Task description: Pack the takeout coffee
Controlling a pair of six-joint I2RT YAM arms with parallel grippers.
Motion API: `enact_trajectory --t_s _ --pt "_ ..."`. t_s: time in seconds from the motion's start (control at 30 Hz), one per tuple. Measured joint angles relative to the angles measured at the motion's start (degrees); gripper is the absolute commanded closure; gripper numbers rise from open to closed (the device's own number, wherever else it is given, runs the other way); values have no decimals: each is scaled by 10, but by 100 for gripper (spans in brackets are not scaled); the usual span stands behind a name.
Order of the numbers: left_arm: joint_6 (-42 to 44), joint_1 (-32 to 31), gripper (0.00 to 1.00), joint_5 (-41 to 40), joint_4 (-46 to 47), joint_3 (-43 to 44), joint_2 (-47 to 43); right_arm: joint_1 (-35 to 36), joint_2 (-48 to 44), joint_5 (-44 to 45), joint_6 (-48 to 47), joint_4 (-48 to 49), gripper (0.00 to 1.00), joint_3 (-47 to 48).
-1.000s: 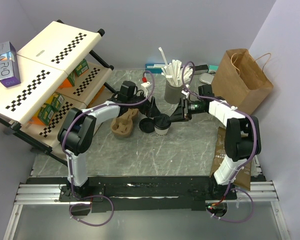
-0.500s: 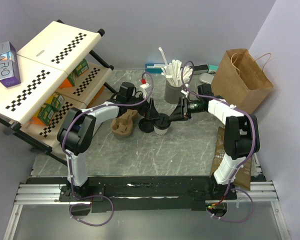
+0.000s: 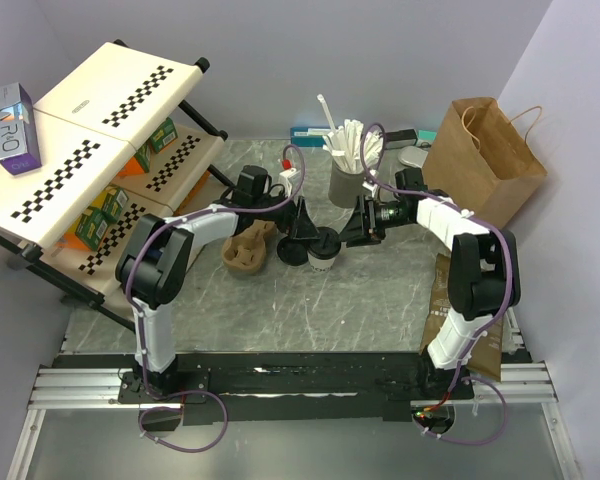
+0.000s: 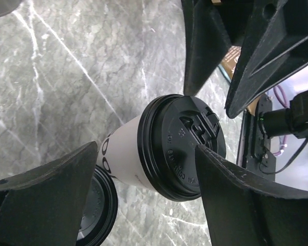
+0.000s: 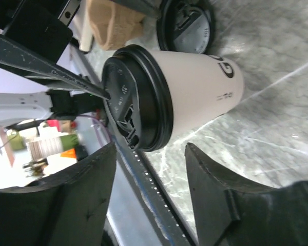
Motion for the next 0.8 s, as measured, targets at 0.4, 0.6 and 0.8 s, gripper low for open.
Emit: enact_trajectory --t_s 0.4,0.6,0.8 --pt "-35 0 28 29 31 0 15 23 8 6 -15 3 36 14" --pt "-47 0 37 41 42 -3 16 29 34 -3 -11 13 39 35" --pt "-87 0 41 55 79 -24 17 30 51 -4 -10 7 40 38"
